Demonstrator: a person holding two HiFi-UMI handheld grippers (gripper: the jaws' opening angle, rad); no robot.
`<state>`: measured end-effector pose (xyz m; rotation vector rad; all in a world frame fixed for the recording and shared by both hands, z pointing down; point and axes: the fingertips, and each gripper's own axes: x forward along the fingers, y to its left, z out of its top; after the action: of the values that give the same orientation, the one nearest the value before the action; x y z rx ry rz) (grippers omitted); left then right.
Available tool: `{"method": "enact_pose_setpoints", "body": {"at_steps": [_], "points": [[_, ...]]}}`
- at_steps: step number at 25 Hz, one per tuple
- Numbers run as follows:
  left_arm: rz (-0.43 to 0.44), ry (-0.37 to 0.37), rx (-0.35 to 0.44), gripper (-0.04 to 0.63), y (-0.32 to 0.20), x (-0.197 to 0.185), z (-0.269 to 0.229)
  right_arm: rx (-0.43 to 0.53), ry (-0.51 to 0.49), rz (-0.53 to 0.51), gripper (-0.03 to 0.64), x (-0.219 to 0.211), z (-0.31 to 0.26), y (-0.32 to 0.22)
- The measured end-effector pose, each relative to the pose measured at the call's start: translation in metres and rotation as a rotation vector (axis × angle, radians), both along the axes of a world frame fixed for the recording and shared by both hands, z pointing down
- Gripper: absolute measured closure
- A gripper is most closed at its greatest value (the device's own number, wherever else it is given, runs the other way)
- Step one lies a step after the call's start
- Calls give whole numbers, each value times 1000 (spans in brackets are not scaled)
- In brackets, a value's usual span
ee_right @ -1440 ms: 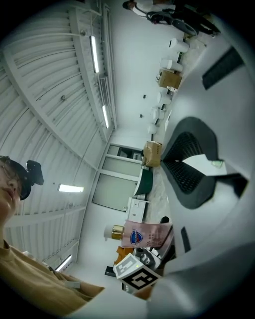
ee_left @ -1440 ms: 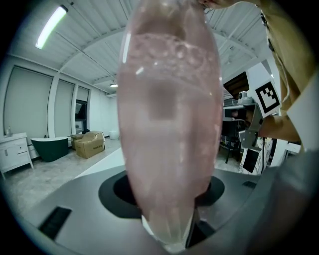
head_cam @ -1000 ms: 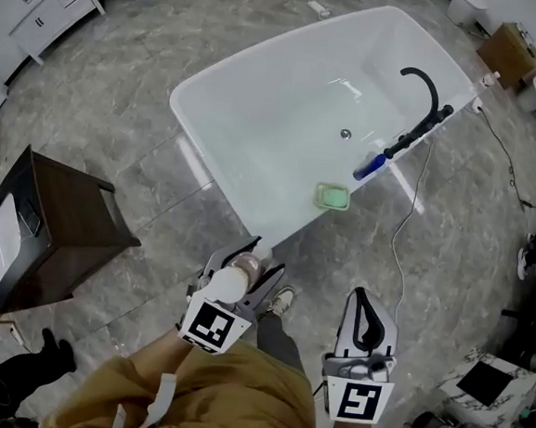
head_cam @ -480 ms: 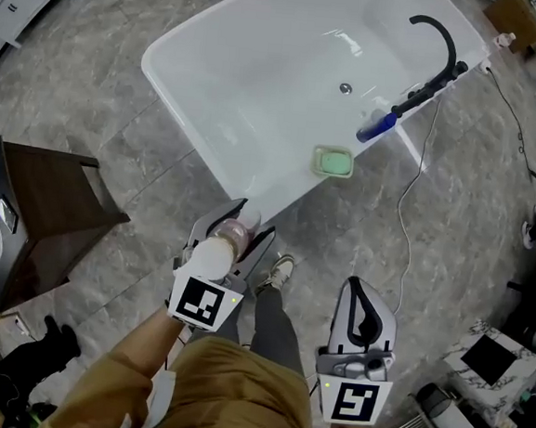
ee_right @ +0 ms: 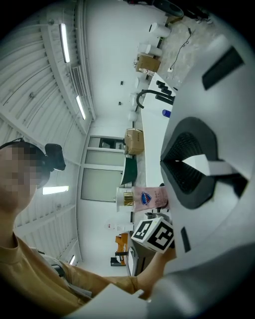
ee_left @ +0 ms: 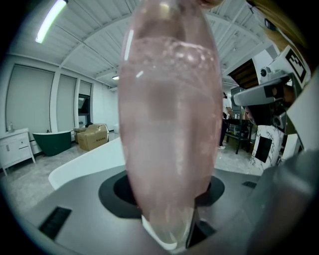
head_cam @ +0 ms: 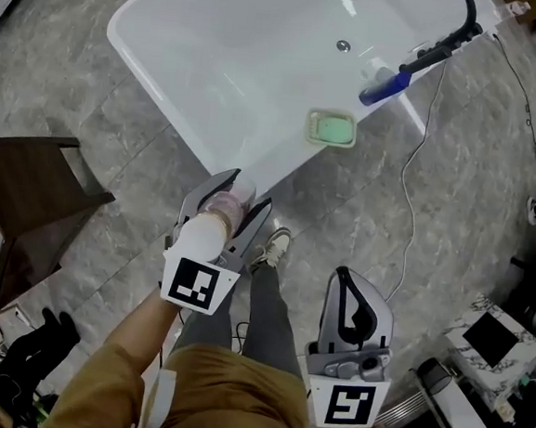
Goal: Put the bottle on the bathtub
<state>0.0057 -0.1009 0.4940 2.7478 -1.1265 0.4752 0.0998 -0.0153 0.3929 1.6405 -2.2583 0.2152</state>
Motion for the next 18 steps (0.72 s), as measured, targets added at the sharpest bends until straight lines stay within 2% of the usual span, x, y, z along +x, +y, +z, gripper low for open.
{"method": "enact_pose_setpoints", "body": {"at_steps": [4, 10, 13, 18], "points": [[11, -21, 2, 353, -5, 6, 22, -18, 3, -7, 612, 1, 18, -1], [-3, -5, -4, 353, -11, 15, 49, -47, -10, -4, 612, 4, 41, 0], [-44, 37, -16, 353, -17, 17, 55, -56, -14, -10, 612, 5, 49, 0], [-42, 26, -10, 353, -24, 25, 72, -69, -8, 0, 612, 16, 60, -1]]}}
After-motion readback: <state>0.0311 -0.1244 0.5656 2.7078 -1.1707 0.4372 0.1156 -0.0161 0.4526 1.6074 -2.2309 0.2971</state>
